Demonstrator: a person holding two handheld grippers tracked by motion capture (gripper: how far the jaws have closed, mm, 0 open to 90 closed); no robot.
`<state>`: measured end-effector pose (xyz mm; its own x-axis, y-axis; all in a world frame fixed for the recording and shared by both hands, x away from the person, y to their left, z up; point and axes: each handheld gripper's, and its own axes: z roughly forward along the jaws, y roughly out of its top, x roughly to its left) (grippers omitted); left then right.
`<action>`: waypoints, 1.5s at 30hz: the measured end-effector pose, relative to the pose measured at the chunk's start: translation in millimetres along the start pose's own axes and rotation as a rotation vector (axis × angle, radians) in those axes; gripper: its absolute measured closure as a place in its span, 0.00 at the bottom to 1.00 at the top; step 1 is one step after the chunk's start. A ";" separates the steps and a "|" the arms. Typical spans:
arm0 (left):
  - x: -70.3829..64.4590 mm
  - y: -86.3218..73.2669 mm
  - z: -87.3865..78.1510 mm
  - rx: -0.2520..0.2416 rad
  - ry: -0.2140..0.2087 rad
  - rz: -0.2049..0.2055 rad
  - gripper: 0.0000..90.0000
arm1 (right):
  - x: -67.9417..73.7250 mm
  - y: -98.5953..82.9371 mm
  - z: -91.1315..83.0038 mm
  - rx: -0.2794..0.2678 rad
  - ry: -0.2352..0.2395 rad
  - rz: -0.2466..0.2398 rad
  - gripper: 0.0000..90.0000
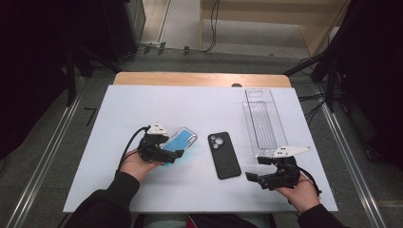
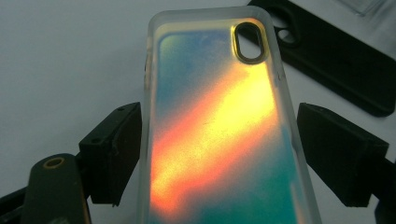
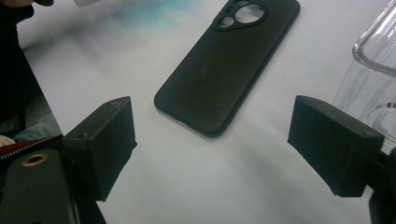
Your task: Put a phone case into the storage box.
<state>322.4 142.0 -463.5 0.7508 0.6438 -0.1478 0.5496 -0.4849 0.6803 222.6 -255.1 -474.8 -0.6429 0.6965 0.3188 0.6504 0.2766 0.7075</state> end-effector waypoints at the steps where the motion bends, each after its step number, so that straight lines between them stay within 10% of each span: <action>1: -1.8 0.7 -1.2 -0.002 -0.011 -0.009 0.19 | 0.1 0.0 0.0 0.002 0.000 -0.001 0.14; 21: -26.4 4.4 -14.1 -0.034 -0.059 -0.108 0.19 | 3.4 4.1 3.4 -0.001 0.029 0.037 0.15; 45: -54.3 -2.8 -4.3 -0.198 0.096 -0.139 0.19 | 22.8 37.8 13.5 -0.072 0.012 0.145 0.15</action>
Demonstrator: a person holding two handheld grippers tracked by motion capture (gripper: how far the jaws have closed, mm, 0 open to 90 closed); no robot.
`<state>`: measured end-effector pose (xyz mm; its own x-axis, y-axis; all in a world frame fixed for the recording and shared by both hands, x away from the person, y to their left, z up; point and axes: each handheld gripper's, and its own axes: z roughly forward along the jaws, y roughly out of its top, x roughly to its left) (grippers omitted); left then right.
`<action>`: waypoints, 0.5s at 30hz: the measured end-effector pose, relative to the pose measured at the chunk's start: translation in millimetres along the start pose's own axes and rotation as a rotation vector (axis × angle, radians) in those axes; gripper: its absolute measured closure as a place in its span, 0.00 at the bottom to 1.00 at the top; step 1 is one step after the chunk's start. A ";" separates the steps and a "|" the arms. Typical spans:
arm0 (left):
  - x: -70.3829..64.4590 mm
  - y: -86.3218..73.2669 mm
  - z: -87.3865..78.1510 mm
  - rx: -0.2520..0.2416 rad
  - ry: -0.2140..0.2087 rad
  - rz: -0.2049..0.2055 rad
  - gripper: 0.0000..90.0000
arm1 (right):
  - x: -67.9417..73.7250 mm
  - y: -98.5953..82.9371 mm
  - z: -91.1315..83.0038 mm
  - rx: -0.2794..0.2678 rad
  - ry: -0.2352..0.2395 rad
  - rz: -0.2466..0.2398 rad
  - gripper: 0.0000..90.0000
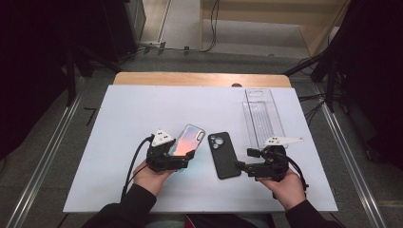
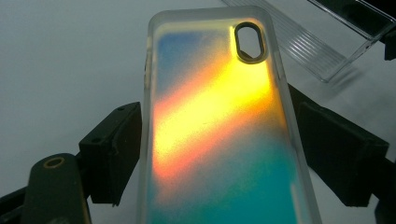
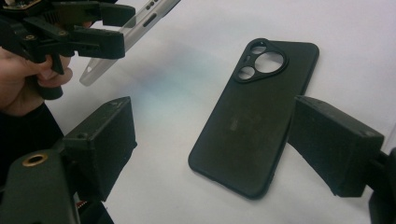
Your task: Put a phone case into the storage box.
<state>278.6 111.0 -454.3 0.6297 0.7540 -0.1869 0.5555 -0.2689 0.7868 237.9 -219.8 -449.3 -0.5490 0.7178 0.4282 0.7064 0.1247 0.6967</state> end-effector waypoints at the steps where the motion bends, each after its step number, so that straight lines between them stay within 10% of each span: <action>1: -1.0 -0.8 0.7 -0.002 0.002 0.003 0.19 | 0.5 1.1 1.4 -0.001 0.004 0.003 0.15; 15: -16.0 -14.8 7.9 -0.110 0.049 -0.033 0.19 | 14.2 14.7 15.9 0.001 -0.014 0.014 0.15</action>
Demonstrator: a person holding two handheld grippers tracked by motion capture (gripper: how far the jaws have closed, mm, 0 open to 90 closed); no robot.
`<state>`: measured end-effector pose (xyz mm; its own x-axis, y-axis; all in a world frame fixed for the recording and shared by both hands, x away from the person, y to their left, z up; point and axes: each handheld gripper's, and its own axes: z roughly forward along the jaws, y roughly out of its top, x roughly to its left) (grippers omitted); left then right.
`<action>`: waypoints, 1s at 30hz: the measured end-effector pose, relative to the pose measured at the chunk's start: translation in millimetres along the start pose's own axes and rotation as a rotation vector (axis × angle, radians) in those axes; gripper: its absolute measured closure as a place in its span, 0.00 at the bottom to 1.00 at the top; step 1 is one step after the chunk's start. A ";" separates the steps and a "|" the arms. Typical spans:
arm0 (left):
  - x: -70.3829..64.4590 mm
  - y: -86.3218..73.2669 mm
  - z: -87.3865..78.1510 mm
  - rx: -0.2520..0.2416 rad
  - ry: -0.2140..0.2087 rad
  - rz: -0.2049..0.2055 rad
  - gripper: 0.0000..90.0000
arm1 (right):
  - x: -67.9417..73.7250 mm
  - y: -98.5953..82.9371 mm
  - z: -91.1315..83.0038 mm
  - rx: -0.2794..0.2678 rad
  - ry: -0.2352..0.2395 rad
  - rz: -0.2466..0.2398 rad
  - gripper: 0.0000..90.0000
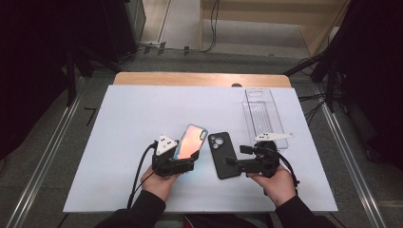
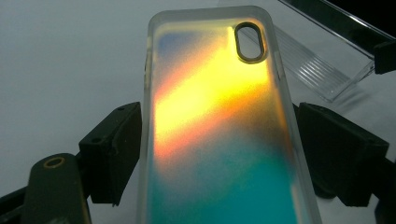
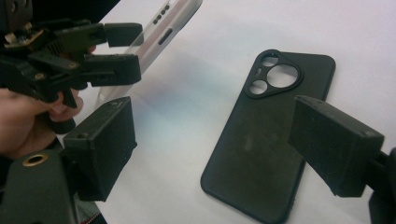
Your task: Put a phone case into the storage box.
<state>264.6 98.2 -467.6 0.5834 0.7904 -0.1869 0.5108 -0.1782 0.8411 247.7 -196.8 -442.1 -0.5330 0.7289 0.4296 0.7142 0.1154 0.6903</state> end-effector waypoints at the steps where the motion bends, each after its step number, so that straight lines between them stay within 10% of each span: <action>1: -1.2 -1.8 1.1 -0.013 -0.003 -0.006 0.19 | 0.4 1.3 0.8 -0.005 0.004 -0.003 0.15; 30: -24.7 -13.5 3.5 -0.171 0.018 0.032 0.19 | 6.5 48.6 43.0 -0.034 0.124 0.112 0.18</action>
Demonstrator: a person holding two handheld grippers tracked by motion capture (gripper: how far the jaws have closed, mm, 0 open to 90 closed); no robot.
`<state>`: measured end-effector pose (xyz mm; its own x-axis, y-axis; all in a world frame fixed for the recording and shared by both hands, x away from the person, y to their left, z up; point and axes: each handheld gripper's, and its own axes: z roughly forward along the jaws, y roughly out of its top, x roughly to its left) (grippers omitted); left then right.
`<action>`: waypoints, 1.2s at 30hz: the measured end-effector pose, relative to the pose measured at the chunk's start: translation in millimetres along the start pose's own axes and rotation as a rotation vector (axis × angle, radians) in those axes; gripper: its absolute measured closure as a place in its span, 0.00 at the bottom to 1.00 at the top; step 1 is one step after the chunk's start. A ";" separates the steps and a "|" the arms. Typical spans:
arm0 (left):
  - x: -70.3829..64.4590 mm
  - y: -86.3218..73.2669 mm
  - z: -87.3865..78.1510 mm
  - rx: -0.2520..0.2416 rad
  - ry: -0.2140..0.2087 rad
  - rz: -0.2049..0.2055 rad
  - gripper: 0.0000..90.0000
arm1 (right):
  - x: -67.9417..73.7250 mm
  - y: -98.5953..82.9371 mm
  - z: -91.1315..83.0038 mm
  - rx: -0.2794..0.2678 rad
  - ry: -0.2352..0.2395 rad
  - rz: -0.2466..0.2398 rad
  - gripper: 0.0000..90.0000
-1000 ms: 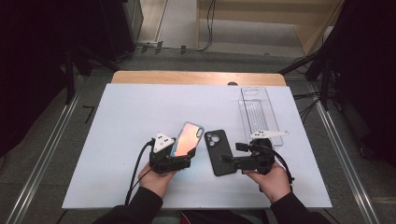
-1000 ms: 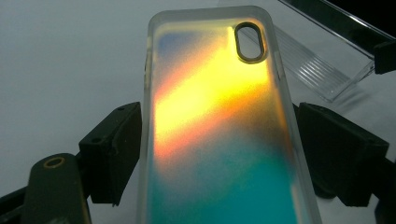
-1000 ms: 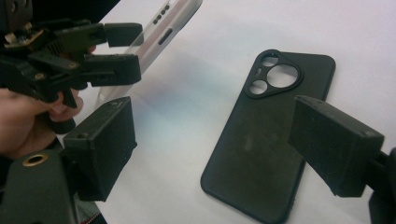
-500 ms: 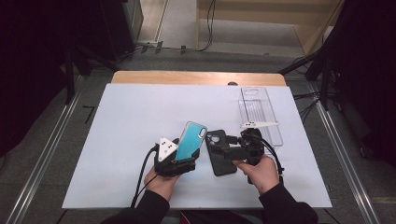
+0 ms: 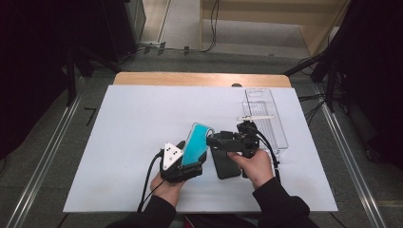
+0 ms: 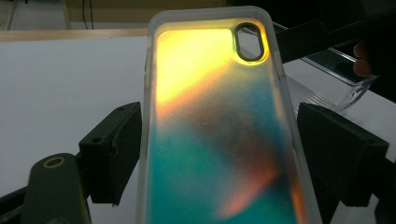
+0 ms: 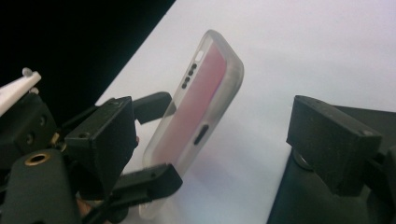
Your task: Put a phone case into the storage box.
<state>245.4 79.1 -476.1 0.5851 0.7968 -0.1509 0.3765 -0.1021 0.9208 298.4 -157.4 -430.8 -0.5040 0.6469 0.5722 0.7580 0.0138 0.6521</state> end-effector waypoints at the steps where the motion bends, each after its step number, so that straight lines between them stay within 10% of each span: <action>1: -0.2 0.1 -0.4 -0.002 0.003 -0.005 0.19 | 0.0 0.0 0.0 0.000 0.000 0.000 0.18; 12: -1.0 -0.4 1.2 0.006 0.000 -0.023 0.19 | -4.6 6.6 13.3 0.007 0.000 0.048 0.29; 23: -3.3 -0.2 -1.5 0.016 -0.030 -0.080 0.19 | -3.9 11.6 27.5 0.072 0.037 0.093 0.77; 36: -4.1 -1.5 -1.9 -0.024 -0.039 -0.048 0.19 | 0.6 14.3 21.5 0.061 0.094 0.130 0.85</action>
<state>241.1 77.1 -476.2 0.5945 0.7767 -0.2083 0.3873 -0.0495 0.9206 317.8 -140.5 -431.7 -0.4346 0.5718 0.6958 0.8414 -0.0176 0.5401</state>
